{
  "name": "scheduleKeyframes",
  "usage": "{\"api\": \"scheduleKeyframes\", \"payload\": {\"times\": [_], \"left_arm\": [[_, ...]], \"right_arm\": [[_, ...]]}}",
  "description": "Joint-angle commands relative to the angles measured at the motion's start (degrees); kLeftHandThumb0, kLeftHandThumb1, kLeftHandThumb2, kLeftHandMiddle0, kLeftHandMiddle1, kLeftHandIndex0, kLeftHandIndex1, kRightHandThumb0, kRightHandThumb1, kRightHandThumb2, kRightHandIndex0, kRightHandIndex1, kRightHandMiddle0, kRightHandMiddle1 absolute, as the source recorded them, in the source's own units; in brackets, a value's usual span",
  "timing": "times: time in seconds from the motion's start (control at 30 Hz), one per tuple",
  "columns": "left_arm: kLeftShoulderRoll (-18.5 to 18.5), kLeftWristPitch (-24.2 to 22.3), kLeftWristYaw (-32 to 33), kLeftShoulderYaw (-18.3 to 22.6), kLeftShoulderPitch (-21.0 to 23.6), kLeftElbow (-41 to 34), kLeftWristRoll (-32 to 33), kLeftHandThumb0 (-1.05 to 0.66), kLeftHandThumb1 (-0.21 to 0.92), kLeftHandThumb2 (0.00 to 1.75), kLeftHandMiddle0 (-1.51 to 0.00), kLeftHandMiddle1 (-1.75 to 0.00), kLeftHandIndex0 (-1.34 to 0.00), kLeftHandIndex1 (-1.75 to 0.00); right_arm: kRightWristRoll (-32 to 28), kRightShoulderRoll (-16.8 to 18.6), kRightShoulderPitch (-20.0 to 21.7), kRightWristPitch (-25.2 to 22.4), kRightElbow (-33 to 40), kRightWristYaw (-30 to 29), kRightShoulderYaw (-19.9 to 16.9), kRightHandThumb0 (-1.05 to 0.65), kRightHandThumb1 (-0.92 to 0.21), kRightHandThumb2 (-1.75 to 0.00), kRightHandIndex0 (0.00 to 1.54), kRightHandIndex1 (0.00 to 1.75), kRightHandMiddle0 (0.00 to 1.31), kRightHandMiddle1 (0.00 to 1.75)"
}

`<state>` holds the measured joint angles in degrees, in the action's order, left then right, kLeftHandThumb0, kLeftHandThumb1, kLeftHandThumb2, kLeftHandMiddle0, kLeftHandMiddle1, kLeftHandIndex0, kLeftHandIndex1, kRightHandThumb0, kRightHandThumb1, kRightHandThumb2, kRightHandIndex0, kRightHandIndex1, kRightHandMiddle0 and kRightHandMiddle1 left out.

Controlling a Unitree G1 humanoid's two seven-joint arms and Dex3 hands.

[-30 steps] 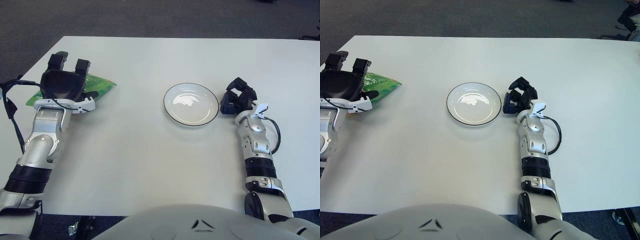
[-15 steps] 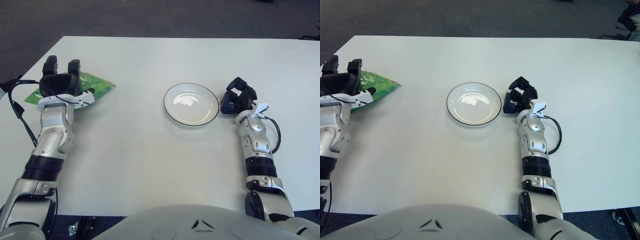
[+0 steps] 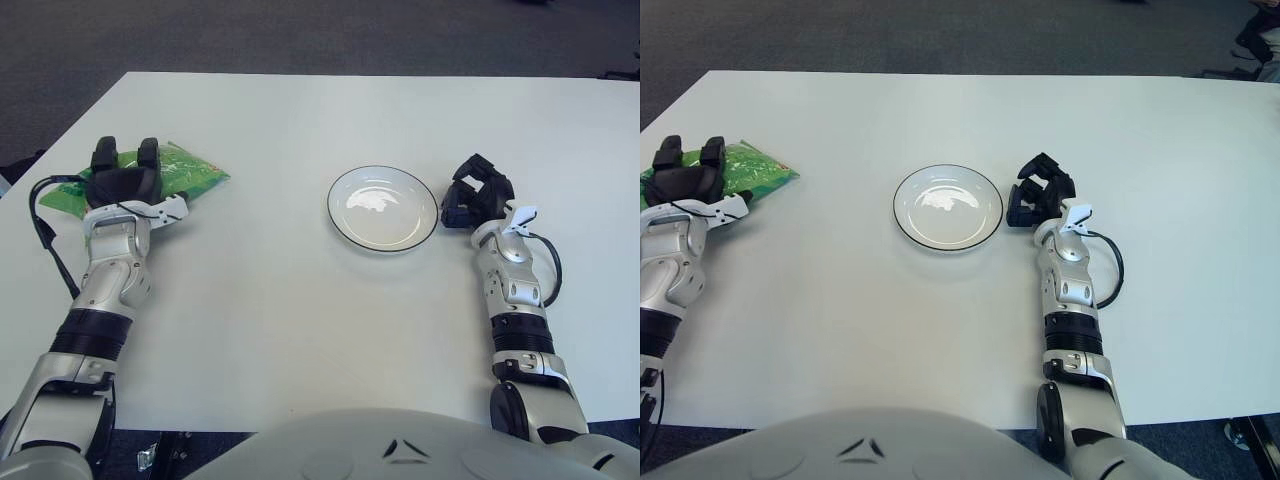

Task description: Put the snack into the plate.

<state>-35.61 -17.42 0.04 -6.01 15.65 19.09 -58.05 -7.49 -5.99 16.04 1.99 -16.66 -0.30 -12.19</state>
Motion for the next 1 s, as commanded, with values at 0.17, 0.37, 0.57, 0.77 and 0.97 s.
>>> {"api": "scheduleKeyframes", "payload": {"times": [0.17,0.37,0.57,0.77,0.97], "left_arm": [[2.6,2.11,4.66,-2.06,3.02,10.71,6.24,-1.05,0.92,1.04,0.0,0.0,0.0,-0.1],[3.28,1.84,6.13,-2.71,2.72,11.71,9.03,-1.05,0.92,0.97,0.0,0.0,0.0,-0.18],[3.18,1.98,6.97,-3.34,2.62,12.41,10.96,-1.05,0.92,0.94,0.0,0.0,0.0,-0.24],[3.11,4.33,10.07,-3.45,3.35,15.73,13.03,-1.05,0.92,0.89,0.0,0.0,0.0,-0.33],[3.3,11.17,18.7,-3.13,3.72,19.84,15.32,-0.91,0.73,0.64,0.0,-0.78,0.0,-0.78]], "right_arm": [[0.07,0.61,-5.13,-2.65,-1.78,-0.09,0.19,-0.01,0.06,-1.75,0.89,1.75,0.68,1.74],[0.2,0.5,-5.44,-2.67,-1.32,-0.1,0.21,-0.01,0.06,-1.75,0.89,1.75,0.68,1.74],[0.43,0.4,-5.64,-2.49,-1.18,-0.16,0.26,-0.01,0.06,-1.75,0.89,1.75,0.68,1.74],[0.48,0.42,-5.76,-2.27,-1.17,-0.13,0.25,-0.01,0.06,-1.75,0.89,1.75,0.69,1.73],[0.34,0.39,-5.9,-2.32,-0.98,0.09,0.29,-0.01,0.06,-1.75,0.89,1.75,0.68,1.74]]}}
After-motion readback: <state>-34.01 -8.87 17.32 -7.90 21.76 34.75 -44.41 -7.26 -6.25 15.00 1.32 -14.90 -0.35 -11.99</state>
